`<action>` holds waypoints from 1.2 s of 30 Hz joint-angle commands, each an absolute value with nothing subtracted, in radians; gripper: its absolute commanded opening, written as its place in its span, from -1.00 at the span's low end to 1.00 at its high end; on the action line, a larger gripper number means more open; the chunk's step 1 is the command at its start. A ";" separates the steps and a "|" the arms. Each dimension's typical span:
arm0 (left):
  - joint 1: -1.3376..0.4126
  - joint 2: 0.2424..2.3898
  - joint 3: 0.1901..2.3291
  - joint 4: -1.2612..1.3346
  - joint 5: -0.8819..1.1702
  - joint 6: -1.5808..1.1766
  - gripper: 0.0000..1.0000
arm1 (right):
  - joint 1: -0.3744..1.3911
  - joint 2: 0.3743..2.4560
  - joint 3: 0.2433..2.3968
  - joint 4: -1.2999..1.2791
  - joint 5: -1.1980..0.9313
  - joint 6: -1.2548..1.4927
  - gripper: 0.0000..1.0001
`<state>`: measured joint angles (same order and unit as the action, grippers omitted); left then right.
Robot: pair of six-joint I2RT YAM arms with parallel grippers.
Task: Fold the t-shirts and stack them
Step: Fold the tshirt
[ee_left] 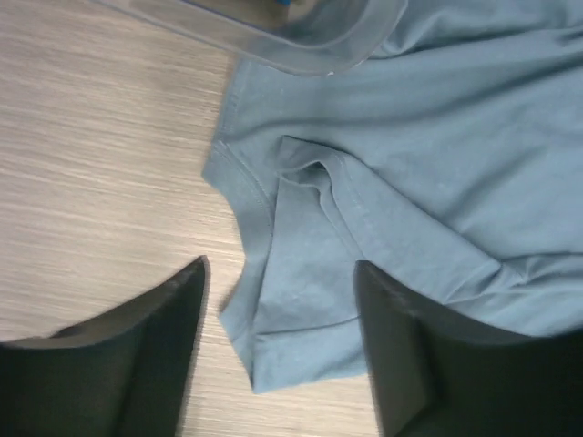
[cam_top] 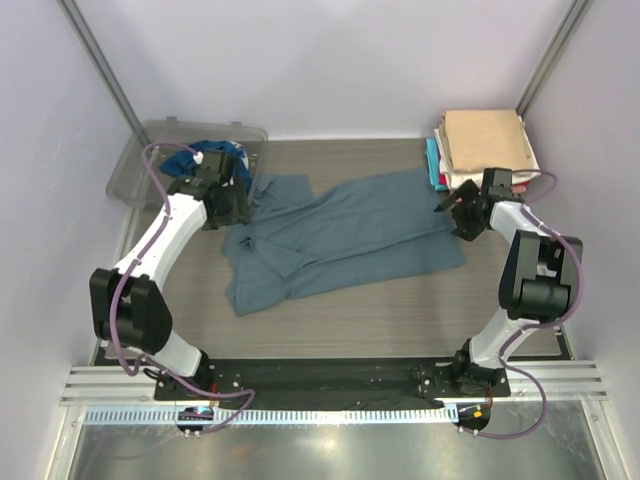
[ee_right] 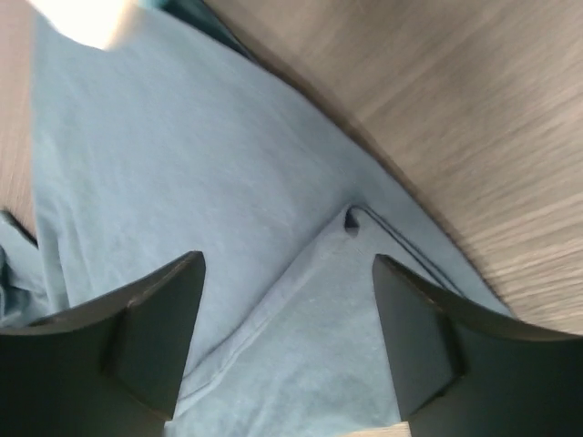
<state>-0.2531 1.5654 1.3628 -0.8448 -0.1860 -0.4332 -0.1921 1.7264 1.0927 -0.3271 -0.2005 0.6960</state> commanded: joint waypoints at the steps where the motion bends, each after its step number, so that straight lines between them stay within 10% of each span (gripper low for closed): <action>1: -0.247 1.435 1.370 -0.824 -0.141 -0.477 0.47 | -0.205 1.635 1.120 -0.336 -0.131 0.652 0.66; 22: -0.321 0.861 0.555 -0.649 -0.054 -0.946 0.42 | -0.245 1.391 0.627 -0.236 -0.120 0.683 0.35; 36: -0.322 0.942 0.422 -0.474 -0.074 -0.953 0.35 | -0.247 1.468 0.673 -0.201 -0.109 0.676 -0.56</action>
